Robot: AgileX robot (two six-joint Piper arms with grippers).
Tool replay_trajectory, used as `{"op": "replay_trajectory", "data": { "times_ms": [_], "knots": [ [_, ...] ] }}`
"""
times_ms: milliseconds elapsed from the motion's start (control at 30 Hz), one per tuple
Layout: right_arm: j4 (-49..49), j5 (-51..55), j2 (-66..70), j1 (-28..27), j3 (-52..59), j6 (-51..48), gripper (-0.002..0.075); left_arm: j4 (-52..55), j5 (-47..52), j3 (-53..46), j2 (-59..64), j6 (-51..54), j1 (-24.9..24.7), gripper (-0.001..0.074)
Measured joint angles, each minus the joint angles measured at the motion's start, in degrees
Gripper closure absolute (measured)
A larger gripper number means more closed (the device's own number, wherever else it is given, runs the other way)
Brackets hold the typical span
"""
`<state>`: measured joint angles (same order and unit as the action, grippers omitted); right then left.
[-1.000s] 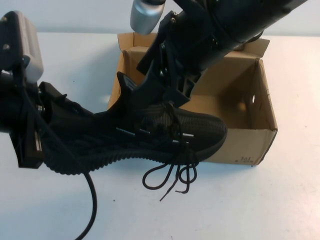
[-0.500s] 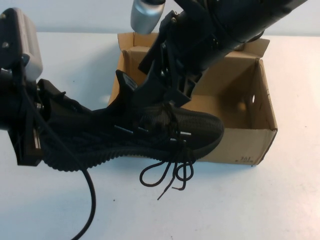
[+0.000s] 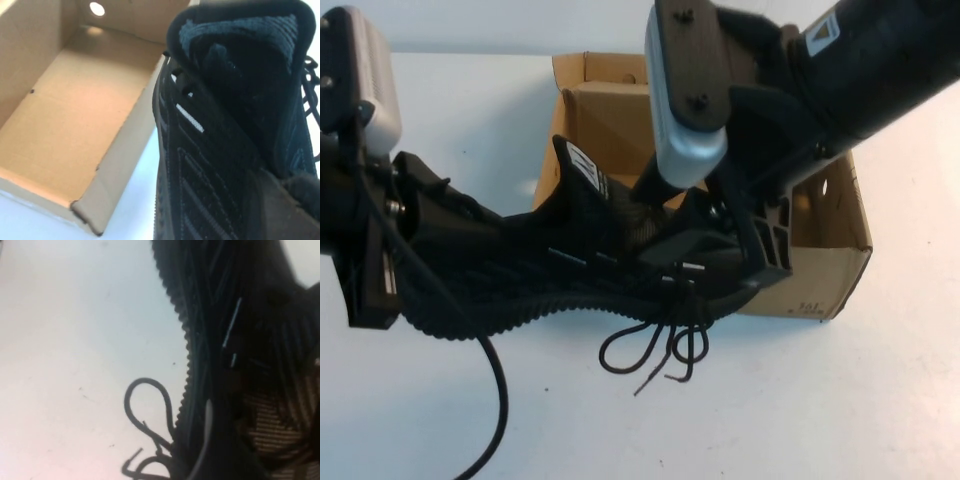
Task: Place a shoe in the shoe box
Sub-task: Hand over the shoe, then place the shoe in the shoe box
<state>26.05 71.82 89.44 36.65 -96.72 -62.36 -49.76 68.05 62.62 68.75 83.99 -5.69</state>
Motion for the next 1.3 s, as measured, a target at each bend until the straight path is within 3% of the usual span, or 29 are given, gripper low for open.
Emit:
{"op": "replay_trajectory", "data": {
  "times_ms": [400,767,1067,1300],
  "knots": [
    [10.0,0.0,0.1,0.0,1.0,-0.5,0.0517,6.4,-1.5,0.0,0.0,-4.1,-9.0,0.0709],
    [20.8,-0.4,1.2,0.0,1.0,3.4,0.0627,7.4,-2.5,0.0,0.0,-4.7,-9.2,0.0711],
    [8.5,-0.4,1.2,0.0,1.0,3.8,0.0632,7.5,-2.6,0.0,0.0,-5.3,-9.2,0.0711],
    [-4.7,-0.3,1.2,0.0,1.0,11.2,0.0633,7.9,-2.9,0.0,0.0,-5.6,-9.2,0.0712]
  ]
}}
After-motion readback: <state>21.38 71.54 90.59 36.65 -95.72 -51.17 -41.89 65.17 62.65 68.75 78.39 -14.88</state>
